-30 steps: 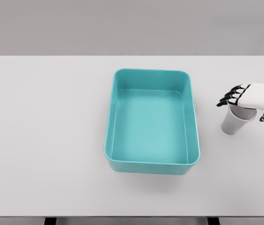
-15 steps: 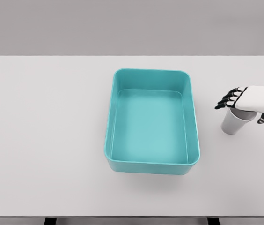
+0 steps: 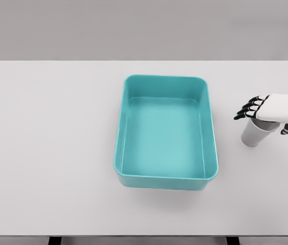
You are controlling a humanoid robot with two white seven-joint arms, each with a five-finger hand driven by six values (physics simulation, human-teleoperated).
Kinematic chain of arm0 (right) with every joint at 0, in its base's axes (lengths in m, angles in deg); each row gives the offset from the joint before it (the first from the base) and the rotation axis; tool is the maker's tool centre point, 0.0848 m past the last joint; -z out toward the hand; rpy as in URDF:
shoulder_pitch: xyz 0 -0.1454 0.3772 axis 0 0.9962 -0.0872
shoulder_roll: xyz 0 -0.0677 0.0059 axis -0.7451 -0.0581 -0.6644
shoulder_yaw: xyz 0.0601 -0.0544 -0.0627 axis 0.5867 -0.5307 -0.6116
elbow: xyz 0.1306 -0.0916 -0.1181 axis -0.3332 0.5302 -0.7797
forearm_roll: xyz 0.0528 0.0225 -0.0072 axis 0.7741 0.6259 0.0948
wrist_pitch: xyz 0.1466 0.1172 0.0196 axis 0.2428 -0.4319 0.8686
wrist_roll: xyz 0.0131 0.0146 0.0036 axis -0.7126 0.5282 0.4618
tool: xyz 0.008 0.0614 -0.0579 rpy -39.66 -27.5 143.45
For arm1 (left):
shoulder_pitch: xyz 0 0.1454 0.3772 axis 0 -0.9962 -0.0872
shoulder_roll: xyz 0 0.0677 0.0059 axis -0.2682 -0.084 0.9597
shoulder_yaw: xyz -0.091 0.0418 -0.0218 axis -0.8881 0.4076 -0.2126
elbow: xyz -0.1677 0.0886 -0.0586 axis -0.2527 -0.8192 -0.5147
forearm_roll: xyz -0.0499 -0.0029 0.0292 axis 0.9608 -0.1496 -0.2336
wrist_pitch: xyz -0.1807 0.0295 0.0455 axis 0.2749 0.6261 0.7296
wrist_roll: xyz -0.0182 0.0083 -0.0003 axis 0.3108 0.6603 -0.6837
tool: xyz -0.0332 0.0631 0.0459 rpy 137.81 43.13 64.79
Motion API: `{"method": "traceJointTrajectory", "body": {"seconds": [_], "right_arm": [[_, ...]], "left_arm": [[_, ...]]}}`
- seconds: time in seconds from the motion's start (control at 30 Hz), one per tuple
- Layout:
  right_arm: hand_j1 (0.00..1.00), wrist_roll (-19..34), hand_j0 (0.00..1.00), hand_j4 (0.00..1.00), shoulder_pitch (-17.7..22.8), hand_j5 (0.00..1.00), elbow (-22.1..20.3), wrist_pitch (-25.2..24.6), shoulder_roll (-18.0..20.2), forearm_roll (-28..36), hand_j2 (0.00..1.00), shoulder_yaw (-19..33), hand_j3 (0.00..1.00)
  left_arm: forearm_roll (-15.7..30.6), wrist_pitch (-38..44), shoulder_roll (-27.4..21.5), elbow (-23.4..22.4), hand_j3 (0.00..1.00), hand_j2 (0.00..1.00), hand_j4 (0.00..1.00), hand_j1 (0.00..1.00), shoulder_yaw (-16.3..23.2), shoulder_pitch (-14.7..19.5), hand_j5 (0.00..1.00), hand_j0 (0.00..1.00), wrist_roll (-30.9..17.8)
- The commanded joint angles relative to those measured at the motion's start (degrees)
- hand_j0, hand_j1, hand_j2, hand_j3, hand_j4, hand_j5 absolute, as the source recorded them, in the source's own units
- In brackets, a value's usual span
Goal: Put the paper cup into the basket with your right arm
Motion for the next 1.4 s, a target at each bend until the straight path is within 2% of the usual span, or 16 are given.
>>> {"method": "traceJointTrajectory", "body": {"seconds": [0.0, 0.1, 0.23, 0.3, 0.97, 1.13, 1.37], "right_arm": [[1.00, -0.02, 1.00, 1.00, 0.00, 1.00, 0.00, -0.11, 0.05, 0.05, 1.00, 0.02, 1.00], [0.96, -0.02, 0.96, 0.96, 0.00, 0.96, 0.00, -0.11, 0.05, 0.05, 0.96, 0.02, 0.96], [0.82, -0.02, 0.82, 0.82, -0.09, 0.82, 0.00, -0.11, 0.05, 0.05, 0.82, 0.02, 0.82], [0.80, -0.02, 0.80, 0.80, -0.09, 0.80, 0.00, -0.11, 0.05, -0.03, 0.80, 0.02, 0.80], [0.79, -0.02, 0.79, 0.79, -1.41, 0.79, 0.00, -0.20, -0.21, -0.04, 0.79, 0.29, 0.79], [0.74, -0.02, 0.74, 0.74, -1.76, 0.74, 0.00, -0.28, -0.39, -0.04, 0.74, 0.38, 0.74], [0.73, -0.02, 0.73, 0.73, -2.81, 0.73, 0.00, -0.55, -0.39, 0.05, 0.73, 0.82, 0.73]], "left_arm": [[-0.02, 0.02, -0.01, -0.01, 1.00, 1.00, 1.00, 1.00, 0.00, 0.00, 1.00, 1.00, 0.00], [-0.02, 0.02, -0.01, -0.01, 1.00, 1.00, 1.00, 1.00, 0.00, 0.00, 1.00, 1.00, 0.00], [-0.02, 0.02, -0.01, -0.01, 1.00, 1.00, 1.00, 1.00, 0.00, 0.00, 1.00, 1.00, 0.00], [-0.02, 0.02, -0.01, -0.01, 1.00, 1.00, 1.00, 1.00, 0.00, 0.00, 1.00, 1.00, 0.00], [-0.02, 0.02, -0.01, -0.01, 1.00, 1.00, 1.00, 1.00, 0.00, 0.00, 1.00, 1.00, 0.00], [-0.02, 0.02, -0.01, -0.01, 1.00, 1.00, 1.00, 1.00, 0.00, 0.00, 1.00, 1.00, 0.00], [-0.02, 0.02, -0.01, -0.01, 1.00, 1.00, 1.00, 1.00, 0.00, 0.00, 1.00, 1.00, 0.00]]}}
